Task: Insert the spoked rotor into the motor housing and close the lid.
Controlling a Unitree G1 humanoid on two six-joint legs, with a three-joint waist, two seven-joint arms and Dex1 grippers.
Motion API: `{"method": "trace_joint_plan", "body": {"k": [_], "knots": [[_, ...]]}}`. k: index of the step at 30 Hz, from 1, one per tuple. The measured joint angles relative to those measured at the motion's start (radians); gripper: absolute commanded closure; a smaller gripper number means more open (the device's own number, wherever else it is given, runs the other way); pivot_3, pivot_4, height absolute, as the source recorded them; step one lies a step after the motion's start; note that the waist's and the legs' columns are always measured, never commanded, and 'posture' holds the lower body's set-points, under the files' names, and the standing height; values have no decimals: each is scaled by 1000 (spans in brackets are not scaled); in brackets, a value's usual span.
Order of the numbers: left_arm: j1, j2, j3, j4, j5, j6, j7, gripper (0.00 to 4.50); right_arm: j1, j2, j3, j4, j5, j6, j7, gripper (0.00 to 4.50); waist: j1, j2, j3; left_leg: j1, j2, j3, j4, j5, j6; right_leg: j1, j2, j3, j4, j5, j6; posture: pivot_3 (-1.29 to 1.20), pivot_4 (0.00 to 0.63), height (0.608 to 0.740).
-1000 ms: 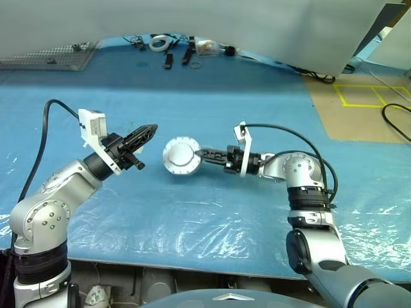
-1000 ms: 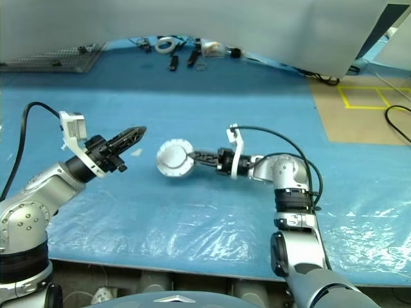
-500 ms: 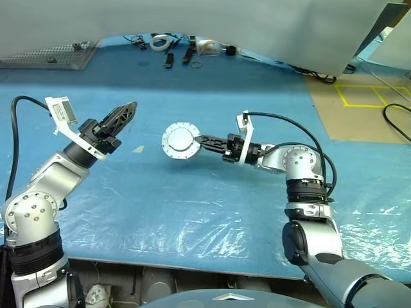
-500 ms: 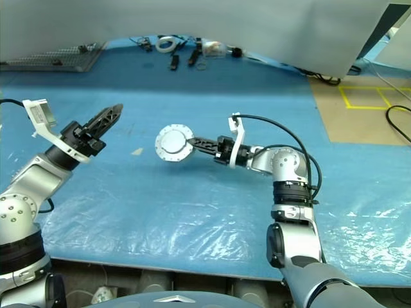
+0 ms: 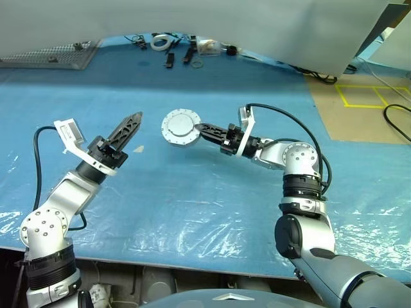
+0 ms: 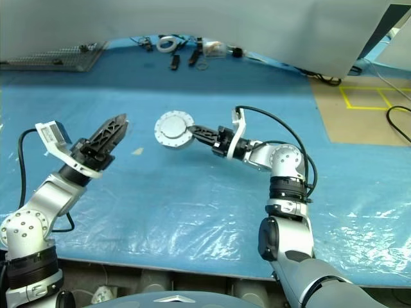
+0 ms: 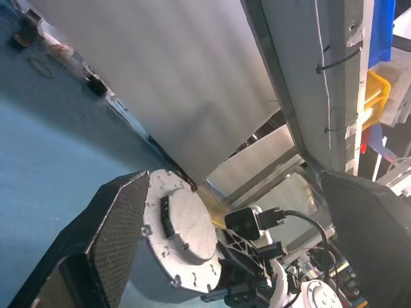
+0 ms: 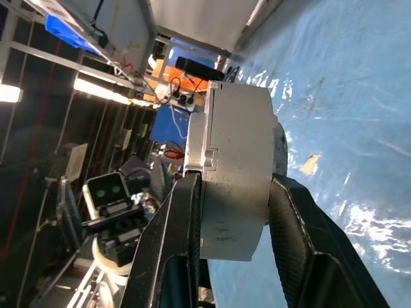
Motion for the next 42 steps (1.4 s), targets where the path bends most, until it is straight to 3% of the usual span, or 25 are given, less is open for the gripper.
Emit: {"method": "trace_joint_plan", "body": {"k": [10,25,42], "knots": [[-5,-48,-42,64,-29,-8,7,14,-16,7,-23,-71,120,40,-22,3337,4,0,0,0,0,0,1,0,0,0,0,0,1,0,1,0,150,740],[-62,-104,-147,100,-9,-21,-24,14,-16,7,-12,-93,142,43,-45,3337,5,-1,0,1,0,-1,5,0,0,0,0,1,7,0,1,0,150,740],[-166,-172,-168,187,29,-45,-18,14,-12,0,-7,-93,155,53,-68,3337,10,-1,0,1,0,-1,8,0,0,0,-1,1,9,0,1,0,150,740]]}}
